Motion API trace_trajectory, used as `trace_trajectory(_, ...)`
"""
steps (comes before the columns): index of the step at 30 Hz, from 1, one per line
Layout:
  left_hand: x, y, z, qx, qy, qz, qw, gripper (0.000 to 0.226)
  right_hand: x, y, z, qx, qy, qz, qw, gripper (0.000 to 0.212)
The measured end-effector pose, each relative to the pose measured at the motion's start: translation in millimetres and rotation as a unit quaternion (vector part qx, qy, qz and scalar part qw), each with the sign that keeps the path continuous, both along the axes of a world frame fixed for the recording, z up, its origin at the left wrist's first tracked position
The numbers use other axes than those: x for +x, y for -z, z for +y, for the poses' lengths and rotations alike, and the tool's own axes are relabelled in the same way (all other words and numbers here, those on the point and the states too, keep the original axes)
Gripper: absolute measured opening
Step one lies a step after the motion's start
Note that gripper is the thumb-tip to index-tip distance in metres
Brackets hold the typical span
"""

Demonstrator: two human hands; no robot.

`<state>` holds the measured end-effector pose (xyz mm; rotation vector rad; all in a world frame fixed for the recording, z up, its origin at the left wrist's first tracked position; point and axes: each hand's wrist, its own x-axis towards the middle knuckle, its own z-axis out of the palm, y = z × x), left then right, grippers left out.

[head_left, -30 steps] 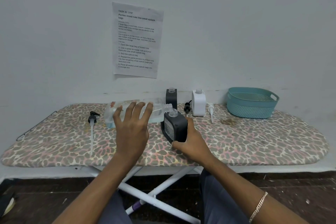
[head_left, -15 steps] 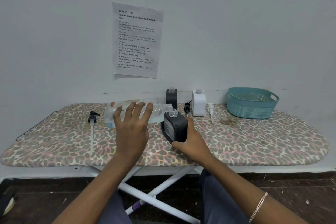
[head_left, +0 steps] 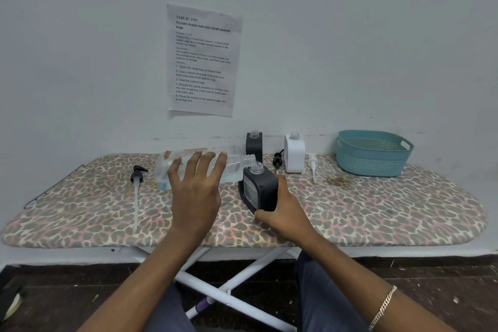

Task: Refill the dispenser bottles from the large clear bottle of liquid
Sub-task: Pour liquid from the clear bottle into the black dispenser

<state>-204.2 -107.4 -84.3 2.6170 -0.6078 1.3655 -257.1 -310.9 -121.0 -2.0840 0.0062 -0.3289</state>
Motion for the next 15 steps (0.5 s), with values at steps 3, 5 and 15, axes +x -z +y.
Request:
trace_trajectory(3, 0.0, -0.1, 0.0, -0.001, 0.0, 0.002, 1.0, 0.073, 0.0, -0.2, -0.1, -0.004, 0.003, 0.0, 1.0, 0.076)
trace_trajectory(5, -0.1, -0.1, -0.2, -0.001, 0.001, 0.004, 1.0, 0.073, -0.2, -0.1, -0.3, -0.004, 0.002, 0.001, 1.0, 0.077)
trace_trajectory(15, -0.1, -0.4, -0.2, 0.0, -0.001, 0.004, 1.0, 0.074, -1.9, -1.0, 0.0, -0.005, 0.004, 0.003, 1.0, 0.078)
